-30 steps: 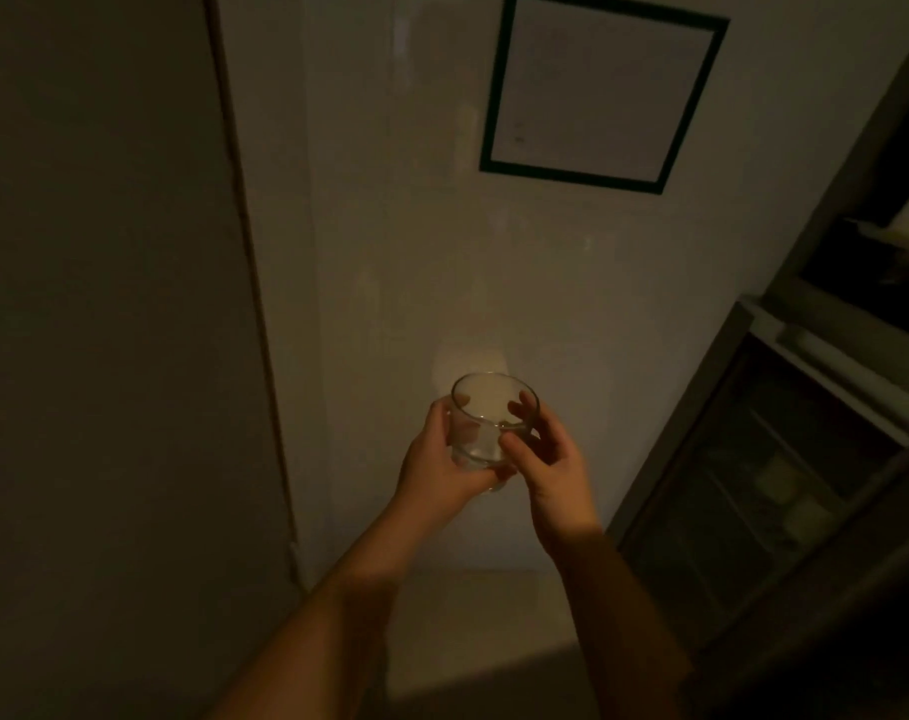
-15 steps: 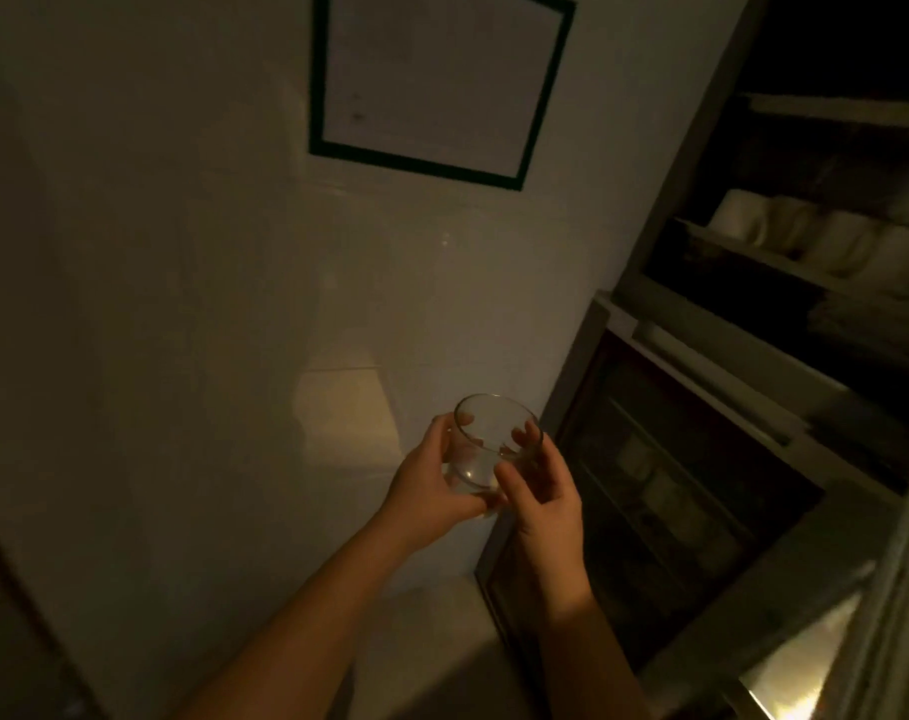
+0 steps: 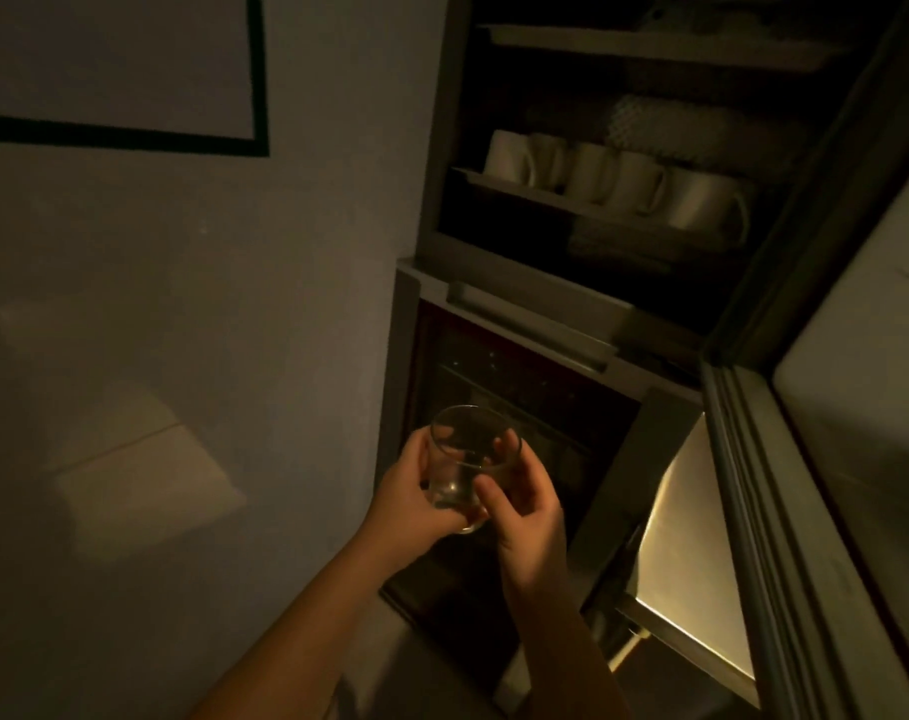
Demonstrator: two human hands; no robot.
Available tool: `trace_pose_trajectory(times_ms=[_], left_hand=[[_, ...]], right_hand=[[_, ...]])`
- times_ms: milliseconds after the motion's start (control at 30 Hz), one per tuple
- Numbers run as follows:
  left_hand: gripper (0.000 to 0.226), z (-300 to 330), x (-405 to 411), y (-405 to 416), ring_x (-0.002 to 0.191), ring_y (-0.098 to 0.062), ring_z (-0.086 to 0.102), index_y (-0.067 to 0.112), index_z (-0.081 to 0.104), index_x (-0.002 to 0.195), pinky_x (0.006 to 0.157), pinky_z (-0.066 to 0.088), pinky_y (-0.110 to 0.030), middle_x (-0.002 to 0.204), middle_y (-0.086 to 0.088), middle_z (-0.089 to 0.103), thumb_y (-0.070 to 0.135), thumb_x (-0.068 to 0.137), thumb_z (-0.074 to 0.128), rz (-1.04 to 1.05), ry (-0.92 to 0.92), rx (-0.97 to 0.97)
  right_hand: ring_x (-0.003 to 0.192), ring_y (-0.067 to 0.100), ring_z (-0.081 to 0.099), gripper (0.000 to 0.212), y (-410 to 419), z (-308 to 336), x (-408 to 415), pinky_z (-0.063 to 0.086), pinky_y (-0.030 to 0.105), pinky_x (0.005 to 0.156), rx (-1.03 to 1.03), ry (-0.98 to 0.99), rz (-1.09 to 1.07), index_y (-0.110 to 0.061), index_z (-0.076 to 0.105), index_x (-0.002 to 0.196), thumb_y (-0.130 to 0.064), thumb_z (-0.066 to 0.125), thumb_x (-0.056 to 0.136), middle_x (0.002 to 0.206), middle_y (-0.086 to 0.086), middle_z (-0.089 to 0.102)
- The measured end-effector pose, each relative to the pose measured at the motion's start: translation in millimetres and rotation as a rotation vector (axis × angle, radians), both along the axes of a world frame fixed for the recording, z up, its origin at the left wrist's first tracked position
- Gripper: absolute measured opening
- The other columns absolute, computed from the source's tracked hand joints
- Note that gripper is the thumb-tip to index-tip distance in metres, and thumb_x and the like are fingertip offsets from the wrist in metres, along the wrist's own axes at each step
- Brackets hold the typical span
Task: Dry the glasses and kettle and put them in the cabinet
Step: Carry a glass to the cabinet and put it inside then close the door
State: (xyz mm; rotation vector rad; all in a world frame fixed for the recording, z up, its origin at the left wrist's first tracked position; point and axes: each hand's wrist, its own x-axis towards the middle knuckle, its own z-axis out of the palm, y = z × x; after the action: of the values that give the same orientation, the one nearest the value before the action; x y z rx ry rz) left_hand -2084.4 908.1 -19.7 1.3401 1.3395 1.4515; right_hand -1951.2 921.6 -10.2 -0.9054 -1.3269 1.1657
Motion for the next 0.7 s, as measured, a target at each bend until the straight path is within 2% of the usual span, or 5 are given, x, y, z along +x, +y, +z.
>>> trace_pose_trajectory(times_ms=[100,200,333,467,700], left_hand=[[0.075,6,-2,21,0.105,-0.001,0.062,0.043,0.052,0.113,0.082,0.053,-0.022,0.110,0.019,0.065,0.005,0.060,0.088,-0.107,0.028,-0.014],[0.074,12,-4,38,0.105,-0.002,0.063,0.038,0.051,0.116,0.080,0.053,-0.020,0.112,0.013,0.065,0.000,0.062,0.085,-0.203,0.028,-0.028],[0.076,23,-11,57,0.107,-0.004,0.062,0.029,0.050,0.122,0.080,0.051,-0.017,0.117,0.006,0.064,-0.003,0.062,0.084,-0.309,0.029,-0.040],[0.076,33,-23,74,0.107,-0.007,0.064,0.031,0.051,0.119,0.079,0.051,-0.018,0.115,0.004,0.066,-0.007,0.061,0.082,-0.366,0.022,-0.048],[0.078,56,-47,99,0.103,-0.006,0.065,0.031,0.051,0.120,0.077,0.052,-0.017,0.113,0.005,0.066,-0.007,0.060,0.084,-0.409,0.001,-0.010]], right_hand=[[0.113,0.009,0.060,0.066,7,3,-1,0.050,0.035,0.097,-0.017,0.003,-0.089,-0.017,0.049,0.135,-0.022,0.071,0.073,0.124,-0.002,0.063],[0.112,0.005,0.060,0.064,14,6,-4,0.050,0.032,0.097,-0.040,0.038,-0.176,-0.019,0.048,0.136,-0.017,0.070,0.076,0.125,-0.004,0.062],[0.114,0.006,0.059,0.063,22,12,-16,0.049,0.036,0.098,-0.075,0.070,-0.296,-0.024,0.049,0.134,-0.016,0.071,0.076,0.125,-0.007,0.061],[0.107,-0.001,0.060,0.056,27,28,-29,0.052,0.027,0.090,-0.088,0.061,-0.353,-0.030,0.052,0.129,-0.009,0.069,0.081,0.119,-0.013,0.063],[0.112,0.001,0.057,0.058,46,51,-54,0.049,0.037,0.098,-0.079,0.011,-0.407,-0.033,0.050,0.132,-0.017,0.071,0.080,0.123,-0.015,0.060]])
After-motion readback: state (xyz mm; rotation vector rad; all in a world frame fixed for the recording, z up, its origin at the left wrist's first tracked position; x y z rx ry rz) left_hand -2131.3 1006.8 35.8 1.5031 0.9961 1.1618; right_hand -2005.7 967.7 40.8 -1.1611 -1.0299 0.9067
